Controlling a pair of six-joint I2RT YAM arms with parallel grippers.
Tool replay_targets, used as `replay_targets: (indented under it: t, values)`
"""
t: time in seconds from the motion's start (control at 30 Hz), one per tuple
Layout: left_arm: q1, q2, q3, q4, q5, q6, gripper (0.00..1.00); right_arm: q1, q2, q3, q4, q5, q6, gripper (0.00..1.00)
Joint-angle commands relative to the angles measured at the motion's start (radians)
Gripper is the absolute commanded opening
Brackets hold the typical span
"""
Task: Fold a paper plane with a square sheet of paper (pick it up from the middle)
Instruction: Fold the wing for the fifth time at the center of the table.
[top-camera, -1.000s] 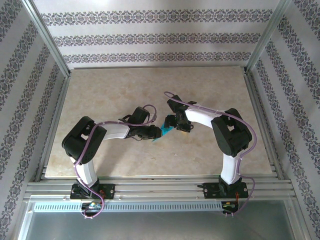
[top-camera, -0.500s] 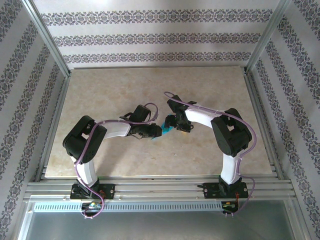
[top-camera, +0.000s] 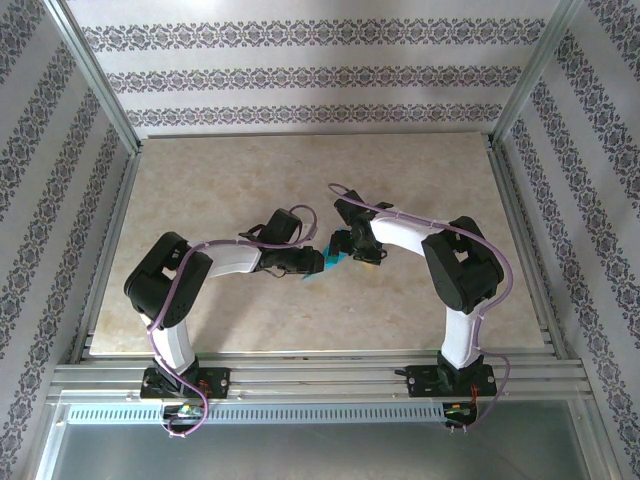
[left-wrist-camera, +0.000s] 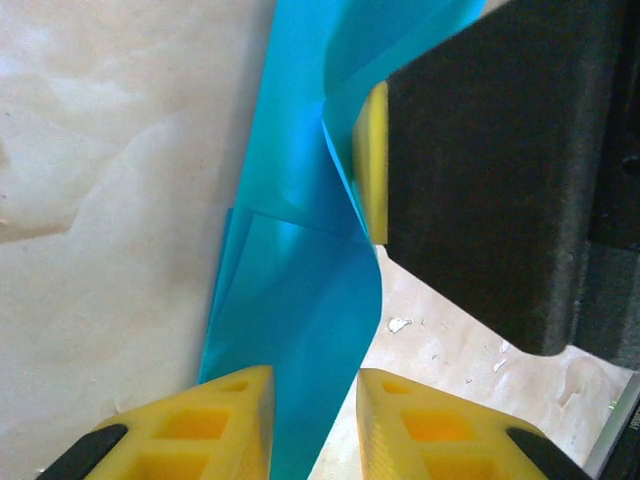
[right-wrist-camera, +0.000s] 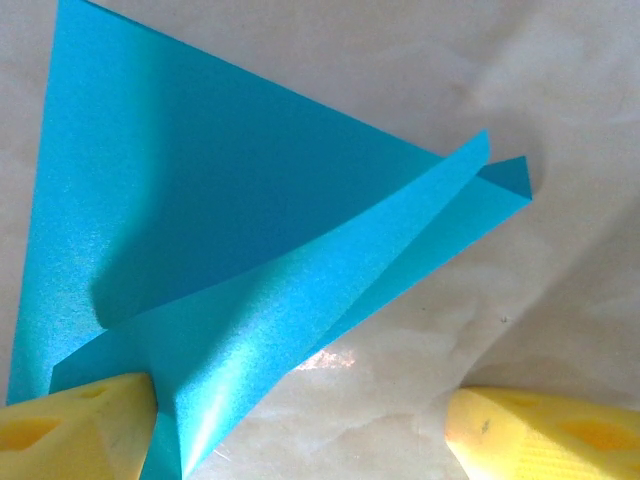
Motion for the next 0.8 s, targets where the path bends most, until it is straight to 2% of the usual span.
replay_targets:
  t: [0.0, 0.3, 0.77]
  values:
    - [-0.020, 0.011, 0.036, -0.038, -0.028, 0.084, 0.28, -0.009, 0.121, -0.064, 0.029, -0.007, 0.018, 0.86]
    - [-0.028, 0.041, 0.044, -0.077, -0.091, 0.192, 0.28, -0.019, 0.119, -0.073, 0.047, -0.037, 0.024, 0.86]
    - [-0.030, 0.057, 0.035, -0.068, -0.069, 0.225, 0.30, -0.060, 0.088, -0.129, 0.138, -0.157, 0.056, 0.89]
